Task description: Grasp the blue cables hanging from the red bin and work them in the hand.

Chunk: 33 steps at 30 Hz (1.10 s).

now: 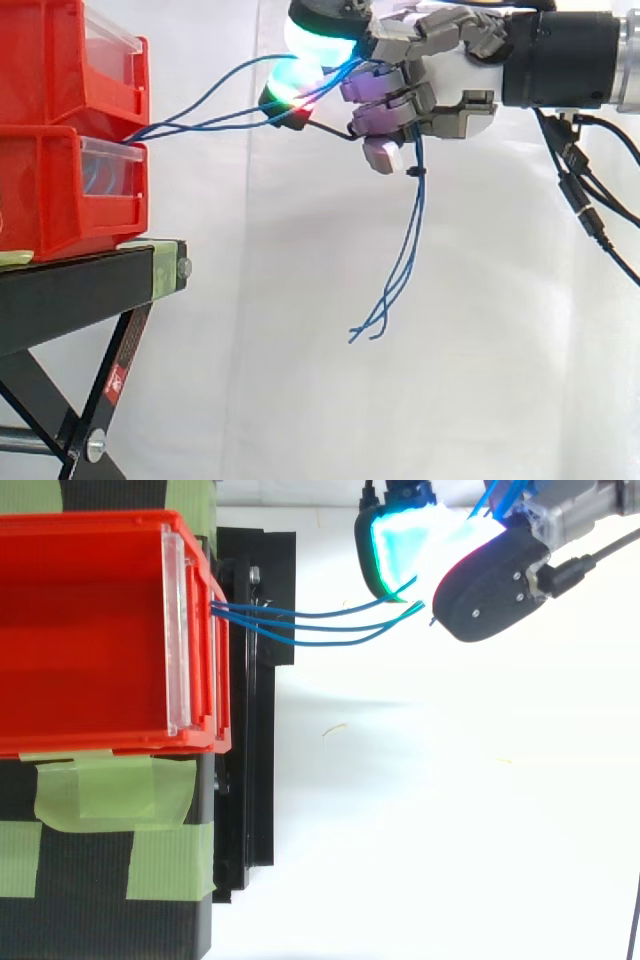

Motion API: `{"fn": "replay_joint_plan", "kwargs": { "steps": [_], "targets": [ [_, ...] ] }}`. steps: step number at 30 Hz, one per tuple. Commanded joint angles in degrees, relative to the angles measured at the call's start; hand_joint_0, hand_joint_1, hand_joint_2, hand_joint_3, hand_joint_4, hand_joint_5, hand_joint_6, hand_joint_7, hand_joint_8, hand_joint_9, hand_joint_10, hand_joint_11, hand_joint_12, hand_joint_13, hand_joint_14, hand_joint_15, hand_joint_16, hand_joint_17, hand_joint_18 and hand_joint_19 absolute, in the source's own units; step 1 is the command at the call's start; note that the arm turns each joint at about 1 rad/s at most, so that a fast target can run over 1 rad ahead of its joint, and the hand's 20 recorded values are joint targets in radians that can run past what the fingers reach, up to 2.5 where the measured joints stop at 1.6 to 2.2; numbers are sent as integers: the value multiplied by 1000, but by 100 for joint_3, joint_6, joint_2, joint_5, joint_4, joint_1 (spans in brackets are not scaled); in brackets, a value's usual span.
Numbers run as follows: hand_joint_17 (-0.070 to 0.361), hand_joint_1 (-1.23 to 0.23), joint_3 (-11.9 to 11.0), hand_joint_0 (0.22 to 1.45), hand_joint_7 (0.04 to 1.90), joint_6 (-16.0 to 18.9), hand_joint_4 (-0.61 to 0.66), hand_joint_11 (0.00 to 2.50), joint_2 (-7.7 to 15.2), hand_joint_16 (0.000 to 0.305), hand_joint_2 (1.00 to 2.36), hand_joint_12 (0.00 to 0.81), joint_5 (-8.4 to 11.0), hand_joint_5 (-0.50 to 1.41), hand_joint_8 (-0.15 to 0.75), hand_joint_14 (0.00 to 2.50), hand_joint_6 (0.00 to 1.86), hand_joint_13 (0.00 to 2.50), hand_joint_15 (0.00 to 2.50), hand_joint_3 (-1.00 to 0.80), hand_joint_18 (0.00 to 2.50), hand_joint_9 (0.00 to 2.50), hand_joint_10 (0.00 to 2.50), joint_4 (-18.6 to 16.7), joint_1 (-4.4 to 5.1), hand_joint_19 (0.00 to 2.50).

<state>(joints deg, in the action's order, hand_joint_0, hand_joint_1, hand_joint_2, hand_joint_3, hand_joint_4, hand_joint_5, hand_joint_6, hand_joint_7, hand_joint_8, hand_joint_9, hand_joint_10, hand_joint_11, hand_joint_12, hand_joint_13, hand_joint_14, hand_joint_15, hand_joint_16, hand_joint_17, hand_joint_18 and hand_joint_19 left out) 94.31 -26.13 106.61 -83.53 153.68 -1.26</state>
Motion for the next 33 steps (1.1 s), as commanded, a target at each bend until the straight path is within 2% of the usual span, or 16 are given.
{"fn": "replay_joint_plan", "kwargs": {
  "steps": [1,33],
  "targets": [
    [111,-745,8,848,1477,-7,130,2500,0,49,1026,444,4,789,272,2500,1,1190,1609,-347,1397,1137,2500,13,-6,776],
    [108,-747,-1,863,1494,2,136,2500,0,48,1025,431,4,779,273,2500,1,1171,1616,-398,1397,1122,2500,417,-6,819]
  ]
}}
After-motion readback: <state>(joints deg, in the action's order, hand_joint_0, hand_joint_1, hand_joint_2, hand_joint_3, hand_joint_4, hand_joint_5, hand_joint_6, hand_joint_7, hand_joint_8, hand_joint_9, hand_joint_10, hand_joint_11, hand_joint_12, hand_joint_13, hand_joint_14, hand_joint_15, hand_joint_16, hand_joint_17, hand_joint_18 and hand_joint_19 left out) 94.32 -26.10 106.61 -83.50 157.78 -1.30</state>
